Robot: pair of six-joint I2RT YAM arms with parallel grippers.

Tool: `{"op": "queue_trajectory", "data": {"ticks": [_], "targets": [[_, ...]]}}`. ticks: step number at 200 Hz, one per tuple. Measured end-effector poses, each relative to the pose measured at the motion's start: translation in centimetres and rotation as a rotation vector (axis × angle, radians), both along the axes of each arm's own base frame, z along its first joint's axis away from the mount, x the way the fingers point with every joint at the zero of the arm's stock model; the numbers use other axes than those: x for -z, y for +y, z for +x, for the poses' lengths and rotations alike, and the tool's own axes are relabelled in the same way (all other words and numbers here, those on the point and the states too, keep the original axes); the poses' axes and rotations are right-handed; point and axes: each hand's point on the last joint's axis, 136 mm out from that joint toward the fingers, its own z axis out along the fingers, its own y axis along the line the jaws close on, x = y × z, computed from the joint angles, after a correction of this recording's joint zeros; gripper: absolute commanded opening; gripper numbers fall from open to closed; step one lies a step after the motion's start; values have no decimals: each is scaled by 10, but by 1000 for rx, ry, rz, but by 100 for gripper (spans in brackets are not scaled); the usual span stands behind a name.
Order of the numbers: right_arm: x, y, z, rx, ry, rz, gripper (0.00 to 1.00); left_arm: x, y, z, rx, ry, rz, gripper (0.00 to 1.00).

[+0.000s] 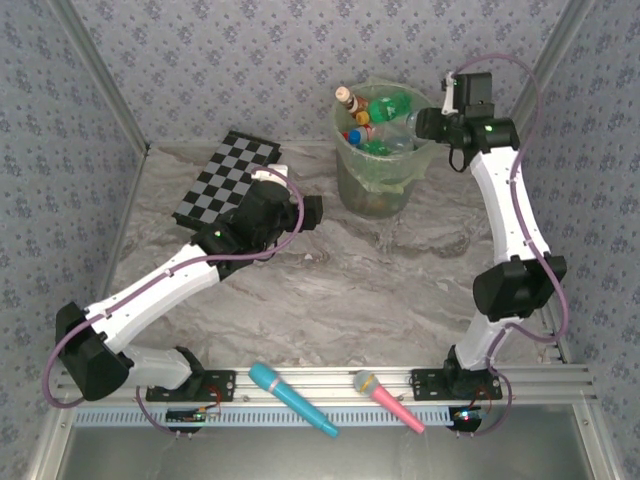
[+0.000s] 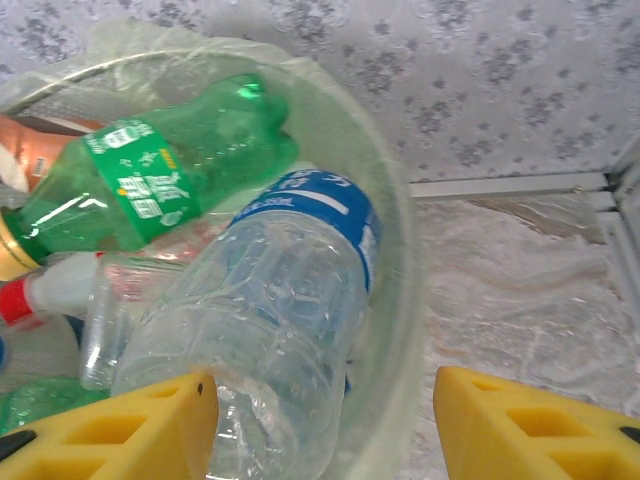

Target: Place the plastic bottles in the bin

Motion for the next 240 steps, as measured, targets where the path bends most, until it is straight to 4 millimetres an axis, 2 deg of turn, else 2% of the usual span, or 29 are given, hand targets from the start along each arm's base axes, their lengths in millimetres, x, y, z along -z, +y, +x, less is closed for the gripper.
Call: {"op": "queue_trajectory", "data": {"ticks": [17, 51, 89, 115, 141, 165, 185, 218, 240], "targets": [[-5, -7, -5, 15, -10, -1, 62, 1, -1, 1, 2, 1, -2, 100], [-16, -3, -9, 0, -41, 10, 61, 3, -2, 2, 3, 5, 2, 100], [-28, 0, -9, -12, -71, 30, 58, 3, -4, 2, 9, 7, -1, 100], [-32, -6, -4, 1, -81, 48, 54, -1, -4, 2, 9, 2, -6, 100], [-18, -21, 7, 35, -52, 71, 53, 0, -4, 2, 9, 4, -5, 100], [3, -25, 14, 35, -7, 82, 52, 0, -4, 2, 7, 6, -6, 100], [18, -11, 12, 5, 29, 83, 52, 0, -4, 2, 7, 6, -6, 100], [21, 19, 9, -67, 40, 82, 52, 1, -3, 1, 7, 8, -5, 100], [25, 24, 8, -78, 50, 82, 53, 1, -5, 1, 12, 12, -10, 100]]}}
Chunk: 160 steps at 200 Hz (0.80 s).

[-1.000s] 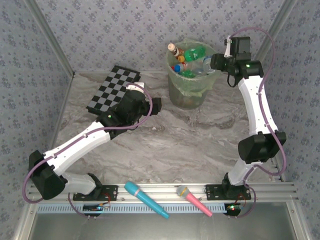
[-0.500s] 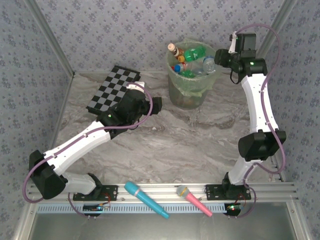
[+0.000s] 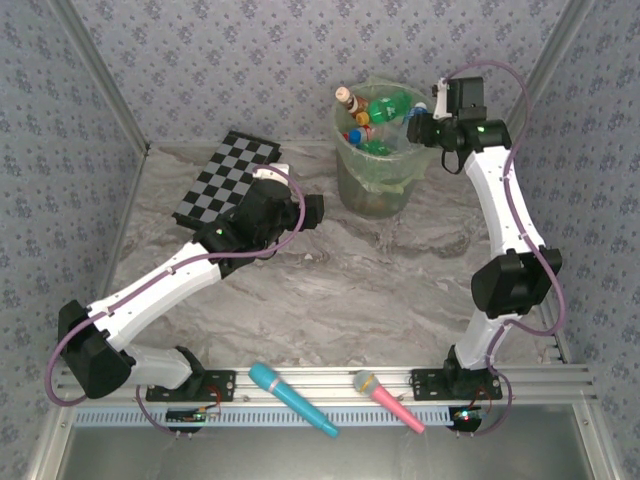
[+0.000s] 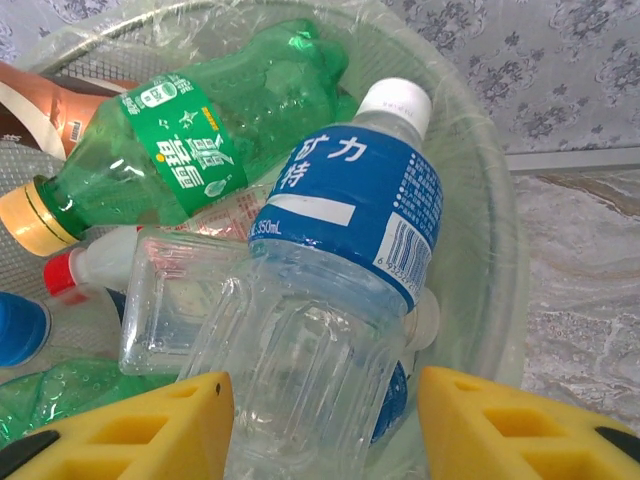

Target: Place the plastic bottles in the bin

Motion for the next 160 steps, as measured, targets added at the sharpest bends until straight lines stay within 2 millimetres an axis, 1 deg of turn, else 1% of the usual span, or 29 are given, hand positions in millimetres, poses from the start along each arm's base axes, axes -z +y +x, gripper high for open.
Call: {"op": "queue_trajectory", "data": {"ticks": [31, 45, 68, 94, 114, 123, 128, 132, 134, 160], "targets": [[-1, -7, 1, 15, -2, 1, 54, -2, 0, 0, -1, -1, -5, 100], [-4, -11, 1, 22, -7, 2, 55, -4, -1, 0, -1, -2, -6, 100], [-19, -15, 2, 30, -39, 6, 58, -7, -2, 2, -1, -4, -9, 100], [-34, -14, -1, 22, -71, 35, 64, -12, -2, 3, -7, -9, -9, 100], [-43, -16, -6, 20, -94, 71, 72, -14, 4, 6, -36, -15, 11, 100], [-46, -18, -11, 20, -103, 82, 78, -15, 8, 7, -53, -18, 20, 100], [-48, -20, -14, 26, -108, 95, 87, -15, 11, 8, -63, -18, 27, 100], [-48, -22, -17, 27, -110, 102, 98, -15, 13, 9, -74, -20, 33, 100], [-49, -23, -19, 33, -112, 110, 100, -15, 15, 9, -79, -20, 36, 100], [-50, -37, -40, 55, -135, 151, 100, -13, 33, 17, -147, -22, 68, 100]]}}
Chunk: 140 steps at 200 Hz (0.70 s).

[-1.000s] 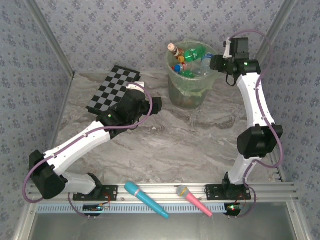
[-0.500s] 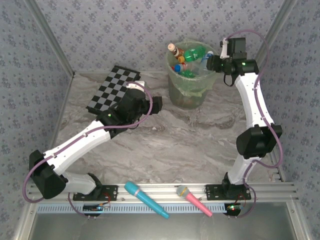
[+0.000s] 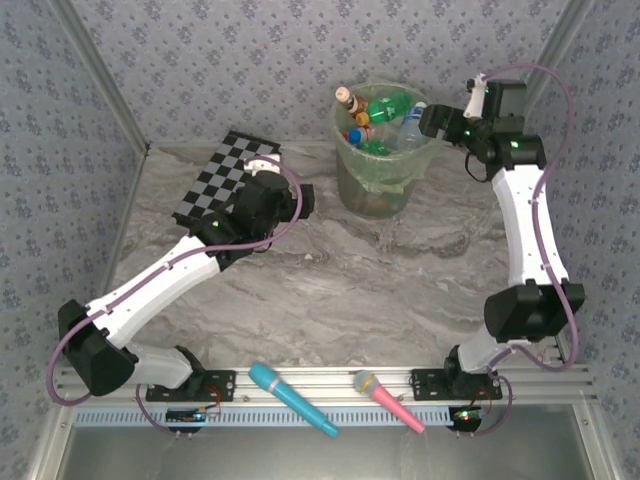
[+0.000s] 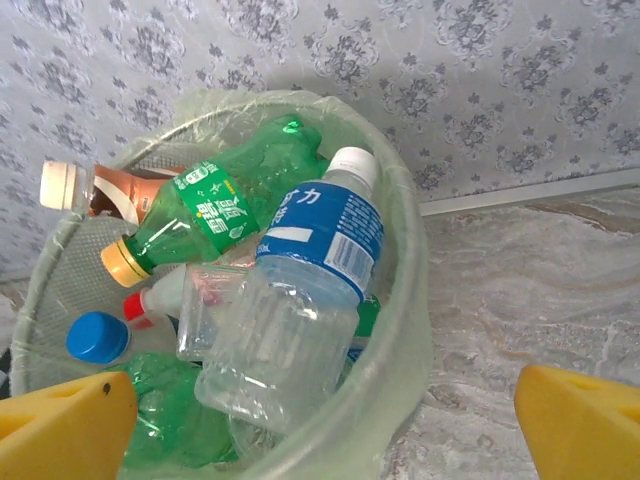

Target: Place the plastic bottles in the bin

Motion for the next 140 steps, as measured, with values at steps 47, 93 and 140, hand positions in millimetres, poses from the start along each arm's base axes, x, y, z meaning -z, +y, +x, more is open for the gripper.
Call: {"op": "queue_trajectory", "data": {"ticks": [47, 93, 140], "targets": [[30, -33, -38, 114, -22, 0, 100, 21, 54, 8, -200, -5, 45, 100], [106, -54, -74, 213, -20, -99, 100, 92, 146, -18, -462, 62, 123, 100], [181, -59, -90, 274, 22, -224, 100, 127, 230, -53, -664, 52, 179, 100]]}}
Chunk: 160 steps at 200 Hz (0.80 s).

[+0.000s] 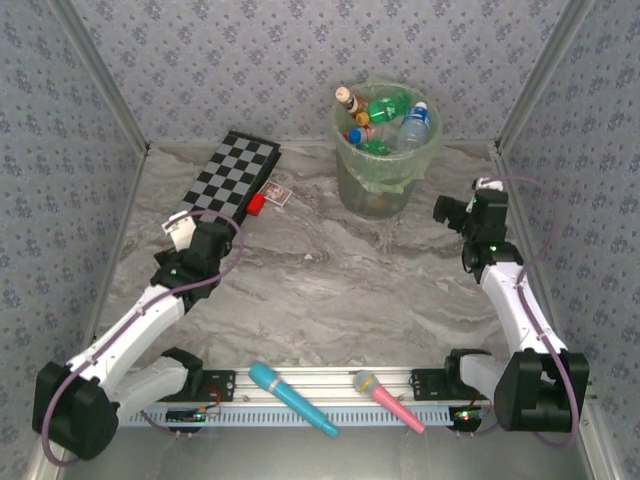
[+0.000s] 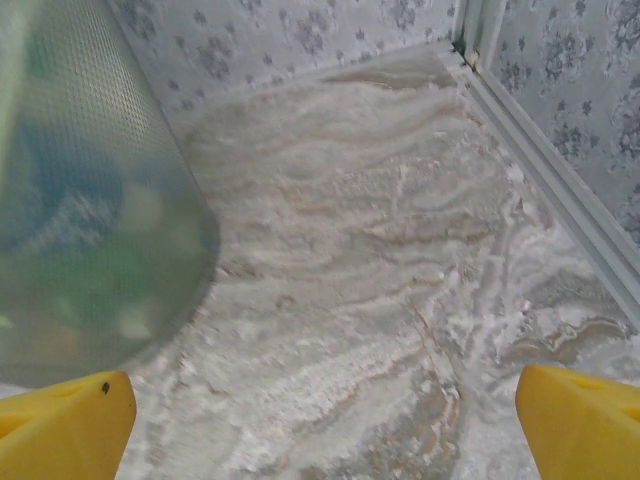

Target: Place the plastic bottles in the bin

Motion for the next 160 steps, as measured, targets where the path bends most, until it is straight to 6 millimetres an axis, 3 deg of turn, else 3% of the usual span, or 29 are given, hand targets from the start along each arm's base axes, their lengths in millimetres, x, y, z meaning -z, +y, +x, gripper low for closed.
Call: {"op": "queue_trajectory", "data": {"ticks": [27, 57, 103, 126, 160], "targets": [[56, 13, -3, -34, 57, -105, 100, 19, 33, -5, -76, 21, 37, 100], [106, 4, -7, -4, 114, -171, 100, 41, 51, 7, -87, 90, 81, 100], [120, -8, 15, 15, 50, -207, 100, 71, 43, 51, 37, 133, 148, 100], [118, -12, 19, 5, 0, -194, 100, 90, 40, 61, 101, 135, 160, 100], [126, -9, 14, -28, -37, -183, 99, 87, 27, 87, 236, 52, 162, 100]]}}
